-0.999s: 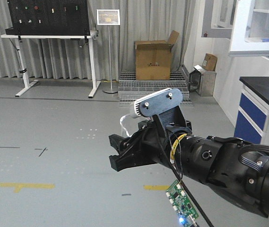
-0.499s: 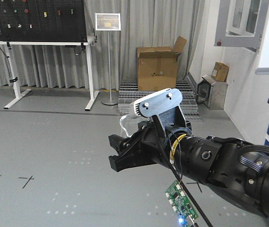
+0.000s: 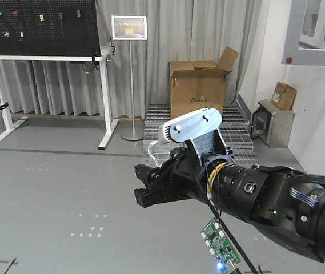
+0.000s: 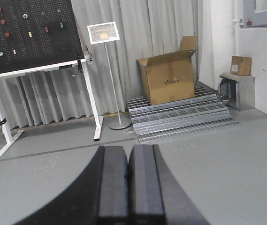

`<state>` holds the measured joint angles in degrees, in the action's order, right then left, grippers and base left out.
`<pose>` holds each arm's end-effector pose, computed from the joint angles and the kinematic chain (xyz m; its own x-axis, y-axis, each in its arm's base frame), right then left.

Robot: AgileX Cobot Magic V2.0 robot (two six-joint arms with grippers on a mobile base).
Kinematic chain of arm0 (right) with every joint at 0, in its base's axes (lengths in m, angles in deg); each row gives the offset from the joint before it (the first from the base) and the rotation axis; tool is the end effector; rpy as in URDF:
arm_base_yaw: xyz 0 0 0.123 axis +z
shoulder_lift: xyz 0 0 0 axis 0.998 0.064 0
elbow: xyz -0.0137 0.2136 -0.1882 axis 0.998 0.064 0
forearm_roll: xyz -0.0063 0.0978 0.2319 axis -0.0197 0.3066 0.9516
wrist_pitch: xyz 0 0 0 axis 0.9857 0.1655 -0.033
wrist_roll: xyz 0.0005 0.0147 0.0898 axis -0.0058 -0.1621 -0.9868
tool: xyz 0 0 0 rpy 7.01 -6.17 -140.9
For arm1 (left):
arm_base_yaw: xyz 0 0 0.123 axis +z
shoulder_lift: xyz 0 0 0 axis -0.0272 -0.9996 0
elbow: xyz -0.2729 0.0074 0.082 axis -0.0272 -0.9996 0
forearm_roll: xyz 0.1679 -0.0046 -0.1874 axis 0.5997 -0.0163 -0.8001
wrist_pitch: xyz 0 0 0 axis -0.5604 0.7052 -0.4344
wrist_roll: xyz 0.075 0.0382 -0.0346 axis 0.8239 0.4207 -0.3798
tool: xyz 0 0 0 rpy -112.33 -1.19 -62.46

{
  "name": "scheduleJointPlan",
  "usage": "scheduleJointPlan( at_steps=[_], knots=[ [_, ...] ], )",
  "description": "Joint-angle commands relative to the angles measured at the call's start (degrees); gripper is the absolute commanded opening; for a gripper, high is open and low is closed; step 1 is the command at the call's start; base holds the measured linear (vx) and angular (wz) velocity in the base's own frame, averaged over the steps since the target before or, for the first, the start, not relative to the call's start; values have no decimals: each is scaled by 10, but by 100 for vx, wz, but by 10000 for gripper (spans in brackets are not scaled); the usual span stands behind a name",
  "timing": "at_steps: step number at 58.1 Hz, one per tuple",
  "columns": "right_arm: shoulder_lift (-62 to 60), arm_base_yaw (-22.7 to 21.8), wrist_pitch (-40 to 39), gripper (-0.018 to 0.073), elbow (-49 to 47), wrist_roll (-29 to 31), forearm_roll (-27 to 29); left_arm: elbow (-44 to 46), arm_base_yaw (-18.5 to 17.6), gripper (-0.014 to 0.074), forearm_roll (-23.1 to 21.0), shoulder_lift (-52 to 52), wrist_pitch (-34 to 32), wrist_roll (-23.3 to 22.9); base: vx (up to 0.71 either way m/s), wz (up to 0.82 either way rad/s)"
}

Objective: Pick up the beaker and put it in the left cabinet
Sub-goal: 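Hold the beaker in the right gripper while the base drives to the cabinet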

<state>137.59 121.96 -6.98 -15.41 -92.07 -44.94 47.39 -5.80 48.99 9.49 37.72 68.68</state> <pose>0.2995 0.2125 0.3413 -0.1487 -0.2544 -0.9556 -0.5903 0.7981 -0.1206 0.0563 -0.0074 0.2030 0.0819 0.1297 -0.9882 0.1178 0.9833 0.1388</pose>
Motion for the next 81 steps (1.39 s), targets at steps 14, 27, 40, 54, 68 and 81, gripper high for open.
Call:
scheduleJointPlan(
  at_steps=[14,27,40,54,68,81],
  knots=[
    [-24,-2,-37,-1,-22,2,-3,-9,0,1,-2,11,-43,-2,71,0],
    [-24,-2,-33,-1,-22,2,-3,-9,0,1,-2,11,-43,-2,70,-3],
    [-24,-2,-33,-1,-22,2,-3,-9,0,1,-2,11,-43,-2,68,-4],
    [-24,-2,-33,-1,-22,2,-3,-9,0,1,-2,11,-43,-2,65,-5],
    [-24,-2,-32,-1,-22,2,-3,-9,0,1,-2,11,-43,-2,61,0],
    [-24,-2,-29,-1,-22,2,-3,-9,0,1,-2,11,-43,-2,59,0]
  ],
)
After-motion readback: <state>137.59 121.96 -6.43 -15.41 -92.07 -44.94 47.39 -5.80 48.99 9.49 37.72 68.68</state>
